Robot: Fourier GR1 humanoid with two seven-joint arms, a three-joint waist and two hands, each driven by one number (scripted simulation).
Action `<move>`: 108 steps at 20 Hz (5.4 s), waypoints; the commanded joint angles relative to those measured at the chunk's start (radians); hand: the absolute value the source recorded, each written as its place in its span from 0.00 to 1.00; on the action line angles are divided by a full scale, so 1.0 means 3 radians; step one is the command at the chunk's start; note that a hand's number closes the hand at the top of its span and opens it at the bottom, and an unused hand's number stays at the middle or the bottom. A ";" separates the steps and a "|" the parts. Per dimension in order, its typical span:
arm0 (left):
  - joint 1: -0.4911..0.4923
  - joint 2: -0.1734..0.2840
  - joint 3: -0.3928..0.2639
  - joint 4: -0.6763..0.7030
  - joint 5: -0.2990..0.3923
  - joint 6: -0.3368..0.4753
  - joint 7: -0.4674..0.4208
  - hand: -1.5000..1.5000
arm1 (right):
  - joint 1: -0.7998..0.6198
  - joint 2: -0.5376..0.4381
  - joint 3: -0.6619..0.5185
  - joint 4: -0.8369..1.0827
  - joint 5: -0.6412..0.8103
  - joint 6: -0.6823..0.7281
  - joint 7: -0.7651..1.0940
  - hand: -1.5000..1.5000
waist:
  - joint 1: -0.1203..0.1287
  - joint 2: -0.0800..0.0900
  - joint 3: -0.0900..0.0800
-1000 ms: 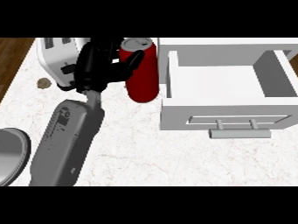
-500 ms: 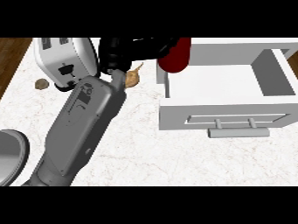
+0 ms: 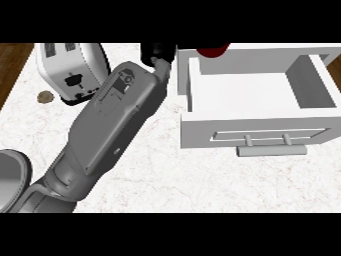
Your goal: Pick up the can, place it into the drawer and close the drawer
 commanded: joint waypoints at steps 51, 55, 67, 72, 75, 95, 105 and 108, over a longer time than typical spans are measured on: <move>-0.0805 0.0000 -0.1412 0.1539 0.2047 0.0623 -0.1083 0.00 | -0.0427 -0.0268 -0.0005 -0.0350 0.0604 0.0066 -0.0168 0.00 | -0.0152 0.0057 0.0002; -0.0774 0.0000 -0.1408 0.1495 0.2142 0.0635 -0.1288 0.00 | -0.0519 -0.0265 0.0177 -0.0497 0.0846 0.0178 -0.0303 0.00 | -0.0160 0.0061 0.0002; -0.1023 0.0000 -0.1403 0.1480 0.2289 0.0755 -0.1267 0.00 | -0.1131 -0.0239 0.1082 -0.0434 0.2557 0.0071 -0.0611 0.00 | -0.0023 0.0044 0.0003; -0.1006 0.0000 -0.1380 0.1522 0.2232 0.0762 -0.1223 0.00 | -0.1495 -0.0324 0.1569 0.0082 0.3503 -0.0140 -0.0795 0.00 | 0.0104 0.0031 0.0000; -0.1016 0.0000 -0.1392 0.1461 0.2242 0.0774 -0.1159 0.00 | -0.1852 -0.0251 0.1875 0.0459 0.4010 -0.0467 -0.0802 0.00 | 0.0121 0.0031 0.0000; -0.0534 0.0702 -0.1416 0.0626 0.1854 0.0849 -0.0564 0.00 | -0.3032 -0.0364 0.2484 0.3235 0.5668 -0.1686 -0.1214 0.00 | 0.0246 -0.0013 0.0000; -0.0277 0.1050 -0.1345 0.0226 0.1653 0.0896 -0.0411 0.00 | -0.3727 -0.0298 0.2229 0.4840 0.5966 -0.2651 -0.1318 0.00 | 0.0248 0.0024 0.0003; -0.0245 0.1144 -0.1327 0.0114 0.1650 0.0781 -0.0277 0.00 | -0.3904 -0.0356 0.2131 0.5196 0.6018 -0.2865 -0.1346 0.00 | 0.0251 0.0028 0.0004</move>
